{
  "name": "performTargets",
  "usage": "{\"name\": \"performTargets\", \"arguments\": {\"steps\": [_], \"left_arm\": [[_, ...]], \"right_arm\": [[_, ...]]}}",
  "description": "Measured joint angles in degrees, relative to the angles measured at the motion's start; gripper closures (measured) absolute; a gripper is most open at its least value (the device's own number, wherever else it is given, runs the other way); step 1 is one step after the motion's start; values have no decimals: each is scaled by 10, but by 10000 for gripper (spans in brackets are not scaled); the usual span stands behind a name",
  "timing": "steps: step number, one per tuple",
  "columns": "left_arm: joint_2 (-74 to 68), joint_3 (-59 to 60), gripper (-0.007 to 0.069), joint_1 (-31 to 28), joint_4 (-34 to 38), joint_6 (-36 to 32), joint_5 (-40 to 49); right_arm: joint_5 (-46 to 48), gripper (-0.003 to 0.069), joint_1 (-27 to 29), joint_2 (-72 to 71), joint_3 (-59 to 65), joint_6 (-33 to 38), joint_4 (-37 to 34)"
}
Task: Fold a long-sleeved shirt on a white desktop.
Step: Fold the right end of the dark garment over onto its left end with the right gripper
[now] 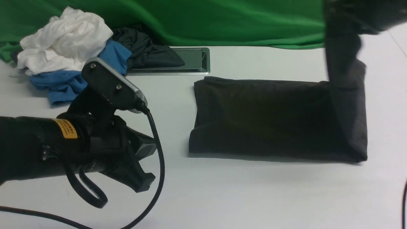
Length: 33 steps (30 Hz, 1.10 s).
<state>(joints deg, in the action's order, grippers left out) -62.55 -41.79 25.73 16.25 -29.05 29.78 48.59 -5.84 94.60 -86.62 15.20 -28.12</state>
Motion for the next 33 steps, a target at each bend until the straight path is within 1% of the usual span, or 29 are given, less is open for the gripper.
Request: {"name": "performTargets", "arguments": {"steps": [12, 15, 18, 21, 26, 27, 28, 30, 31, 33], "left_arm": [[0, 0, 606, 0, 0, 2, 0], [0, 0, 606, 0, 0, 2, 0], [0, 0, 606, 0, 0, 2, 0], [0, 0, 606, 0, 0, 2, 0], [0, 0, 606, 0, 0, 3, 0], [0, 0, 606, 0, 0, 3, 0], [0, 0, 606, 0, 0, 3, 0], [0, 0, 606, 0, 0, 3, 1], [0, 0, 606, 0, 0, 3, 2], [0, 0, 606, 0, -1, 3, 2]], "right_arm": [[-20, 561, -129, 115, -62, 5, -40], [-25, 561, -145, 144, -79, 6, -48], [-29, 559, -159, 180, -99, -9, -52], [-39, 494, -165, 211, -110, -35, -58], [-28, 181, -167, 226, -117, -38, -101], [-21, 151, -167, 225, -119, -36, -102], [-10, 127, -166, 224, -124, -34, -103], [20, 124, -161, 215, -134, -30, -96], [35, 140, -157, 208, -137, -29, -83], [62, 202, -145, 188, -140, -31, -32]]}}
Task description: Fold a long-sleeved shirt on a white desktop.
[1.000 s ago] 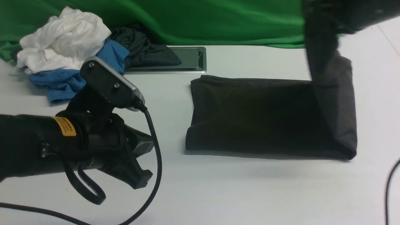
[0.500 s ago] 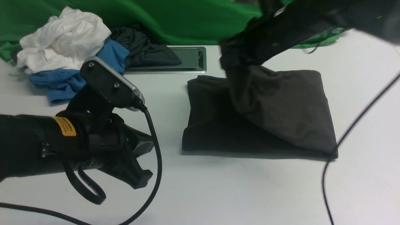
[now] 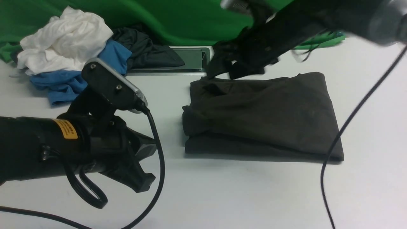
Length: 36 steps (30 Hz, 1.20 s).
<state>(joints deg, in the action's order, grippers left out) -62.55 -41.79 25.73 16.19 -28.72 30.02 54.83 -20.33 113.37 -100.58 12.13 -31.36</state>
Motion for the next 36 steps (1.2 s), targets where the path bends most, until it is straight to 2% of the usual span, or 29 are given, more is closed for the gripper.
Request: {"name": "performTargets", "arguments": {"steps": [1, 2, 6, 8, 12, 17, 23, 26, 31, 36], "left_arm": [[0, 0, 606, 0, 0, 0, 0], [0, 0, 606, 0, 0, 0, 0], [0, 0, 606, 0, 0, 0, -3], [0, 0, 606, 0, 2, 1, -15], [-24, -14, 606, 0, 29, 1, -53], [-135, -111, 606, 0, 60, -20, -55], [-308, -247, 606, 0, 64, -60, -67], [-396, -298, 606, 0, 61, -73, -43], [-483, -328, 606, 0, 27, -75, -4], [-500, -330, 606, 0, 11, -76, 69]], "right_arm": [[3, 202, 2, -2, -1, 0, 14], [21, 273, 12, -14, -3, -10, 73], [56, 482, 44, -22, 3, -92, 266], [49, 538, 58, -18, 18, -114, 309], [20, 617, 90, 4, 62, -131, 338], [-11, 630, 112, 22, 86, -136, 341], [-66, 631, 115, 22, 86, -128, 343], [-82, 631, 115, 22, 86, -129, 343], [-91, 630, 115, 22, 86, -121, 343], [-91, 627, 117, 22, 86, -108, 343]]}}
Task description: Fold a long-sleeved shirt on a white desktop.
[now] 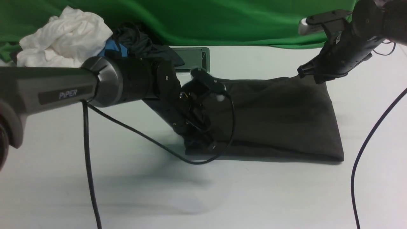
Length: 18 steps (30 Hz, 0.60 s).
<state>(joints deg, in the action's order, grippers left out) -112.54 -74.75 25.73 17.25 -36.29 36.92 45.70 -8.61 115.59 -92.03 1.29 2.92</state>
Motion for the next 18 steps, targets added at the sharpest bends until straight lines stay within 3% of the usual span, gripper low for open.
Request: {"name": "performTargets", "arguments": {"steps": [10, 18], "left_arm": [[72, -3, 606, 0, -41, 32, 41], [256, 35, 606, 0, -52, 57, 0]], "right_arm": [[-38, 621, 10, 53, 0, 1, -1], [-52, 613, 10, 63, 0, 2, -9]]}}
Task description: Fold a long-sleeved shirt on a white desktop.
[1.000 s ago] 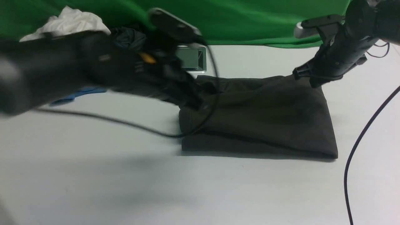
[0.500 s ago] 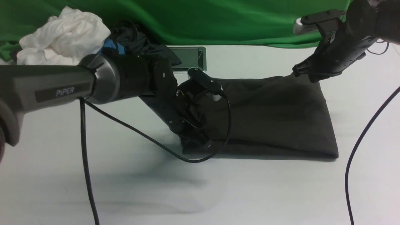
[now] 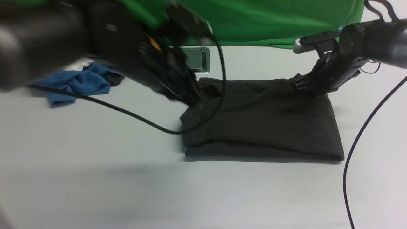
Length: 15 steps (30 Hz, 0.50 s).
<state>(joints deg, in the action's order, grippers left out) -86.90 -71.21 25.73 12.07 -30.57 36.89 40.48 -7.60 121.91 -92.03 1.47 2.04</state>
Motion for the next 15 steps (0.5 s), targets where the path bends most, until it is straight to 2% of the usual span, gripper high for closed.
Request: {"name": "performTargets", "arguments": {"steps": [9, 15], "left_arm": [[234, 219, 606, 0, 0, 15, -140], [413, 402, 606, 0, 6, 19, -275]], "right_arm": [[52, 612, 0, -157, 13, 14, -1], [48, 612, 0, -312, 104, 14, -2]]}}
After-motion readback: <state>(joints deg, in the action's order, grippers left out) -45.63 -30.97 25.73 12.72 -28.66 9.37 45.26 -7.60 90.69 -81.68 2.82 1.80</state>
